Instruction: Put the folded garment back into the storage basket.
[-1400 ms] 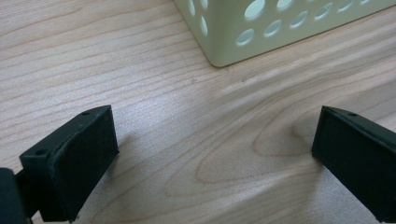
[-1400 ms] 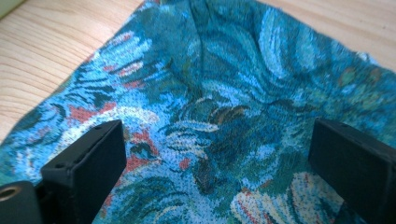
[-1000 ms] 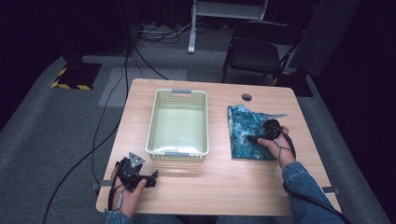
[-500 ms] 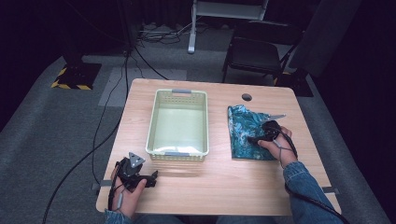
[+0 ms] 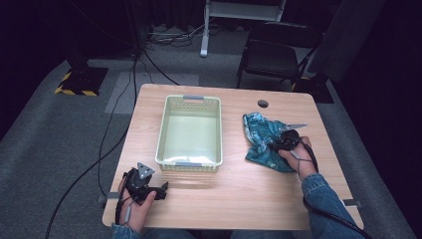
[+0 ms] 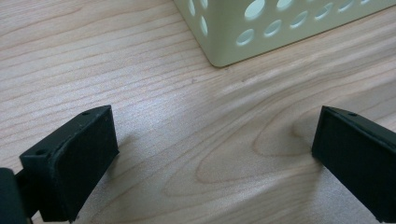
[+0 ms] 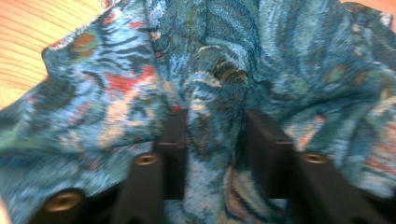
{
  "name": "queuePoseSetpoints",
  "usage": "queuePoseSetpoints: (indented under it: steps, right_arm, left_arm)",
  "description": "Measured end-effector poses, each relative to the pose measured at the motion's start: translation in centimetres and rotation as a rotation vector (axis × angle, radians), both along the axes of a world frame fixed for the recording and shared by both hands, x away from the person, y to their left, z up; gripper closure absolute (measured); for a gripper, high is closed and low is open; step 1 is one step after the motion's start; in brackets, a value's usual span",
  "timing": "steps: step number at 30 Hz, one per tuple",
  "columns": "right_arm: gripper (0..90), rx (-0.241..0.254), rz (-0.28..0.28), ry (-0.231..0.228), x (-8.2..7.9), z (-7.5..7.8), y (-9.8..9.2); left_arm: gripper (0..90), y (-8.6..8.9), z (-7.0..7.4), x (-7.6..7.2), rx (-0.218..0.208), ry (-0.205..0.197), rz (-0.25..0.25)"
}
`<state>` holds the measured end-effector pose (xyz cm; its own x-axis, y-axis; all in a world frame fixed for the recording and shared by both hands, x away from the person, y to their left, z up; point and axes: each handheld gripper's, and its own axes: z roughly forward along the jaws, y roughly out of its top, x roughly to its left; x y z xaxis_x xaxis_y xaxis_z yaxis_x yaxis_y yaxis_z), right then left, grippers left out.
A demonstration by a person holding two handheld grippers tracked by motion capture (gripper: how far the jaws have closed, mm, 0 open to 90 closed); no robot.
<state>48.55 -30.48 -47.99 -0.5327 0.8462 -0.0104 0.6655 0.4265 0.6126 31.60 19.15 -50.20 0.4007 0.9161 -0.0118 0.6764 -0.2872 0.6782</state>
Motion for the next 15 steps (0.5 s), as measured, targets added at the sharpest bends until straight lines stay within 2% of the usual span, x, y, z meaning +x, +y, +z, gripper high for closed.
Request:
queuePoseSetpoints:
  steps: [1,2,3,9,15]
  right_arm:
    - [68.2,-0.004,-0.001,-0.002,-0.04,0.04,0.02]
    - [68.2,-0.004,-0.001,-0.002,-0.04,0.04,0.02]
    - [78.4,-0.019,-0.002,0.004,-0.11,0.16,0.18]
    - [83.2,-0.044,-0.008,0.007,-0.13,0.30,0.49]
    - [84.1,-0.028,-0.025,0.004,-0.21,0.50,0.42]
  left_arm:
    - [0.2,0.00,0.00,0.00,0.000,0.000,0.000]
    - [0.3,0.00,0.00,0.00,0.000,0.000,0.000]
    - [0.3,0.00,0.00,0.00,0.000,0.000,0.000]
    - [0.3,0.00,0.00,0.00,0.000,0.000,0.000]
    - [0.3,0.00,0.00,0.00,0.000,0.000,0.000]
